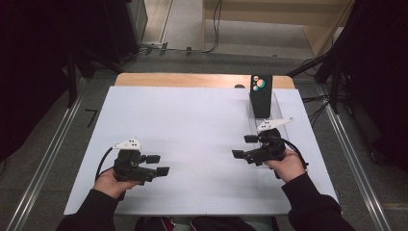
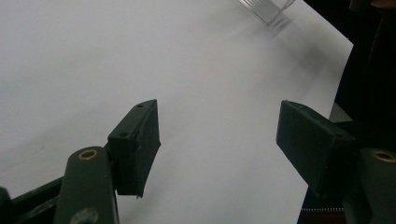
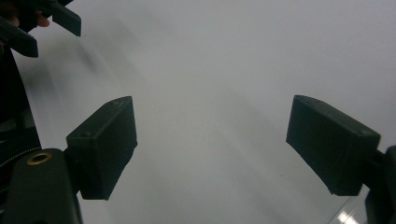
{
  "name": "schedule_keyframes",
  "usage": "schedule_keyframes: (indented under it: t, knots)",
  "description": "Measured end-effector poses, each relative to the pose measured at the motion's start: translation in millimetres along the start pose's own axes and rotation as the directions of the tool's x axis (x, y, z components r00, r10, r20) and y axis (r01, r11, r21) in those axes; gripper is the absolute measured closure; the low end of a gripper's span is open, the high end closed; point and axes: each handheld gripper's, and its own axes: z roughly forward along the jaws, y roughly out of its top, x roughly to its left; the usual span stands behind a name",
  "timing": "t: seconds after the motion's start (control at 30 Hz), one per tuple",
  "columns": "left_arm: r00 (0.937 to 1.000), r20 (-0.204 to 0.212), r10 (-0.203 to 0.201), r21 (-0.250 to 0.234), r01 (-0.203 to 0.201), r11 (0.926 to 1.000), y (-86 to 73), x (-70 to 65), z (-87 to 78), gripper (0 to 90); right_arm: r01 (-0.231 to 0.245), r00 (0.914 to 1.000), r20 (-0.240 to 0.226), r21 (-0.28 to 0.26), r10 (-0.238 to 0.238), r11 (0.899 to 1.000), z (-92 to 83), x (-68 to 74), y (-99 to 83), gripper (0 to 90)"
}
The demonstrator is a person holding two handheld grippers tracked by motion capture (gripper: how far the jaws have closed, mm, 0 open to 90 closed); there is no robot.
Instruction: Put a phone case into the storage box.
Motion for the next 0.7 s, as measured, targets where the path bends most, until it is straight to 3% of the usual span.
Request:
schedule_keyframes:
  t: [0.4, 0.7]
  knots:
    - [1.0, 0.003, 0.005, -0.002, -0.005, 1.0, -5.1, -1.6, -4.1, 30.3, 0.016, 0.9988, -0.047, 0.021, -0.015, 1.0, -1.7, 6.5, -21.8, 14.4]
    - [0.9999, 0.007, 0.011, 0.002, -0.011, 0.9999, -6.4, -3.9, -3.9, 30.3, 0.021, 0.9993, -0.031, 0.039, -0.02, 0.999, -10.8, 9.9, -37.4, 14.4]
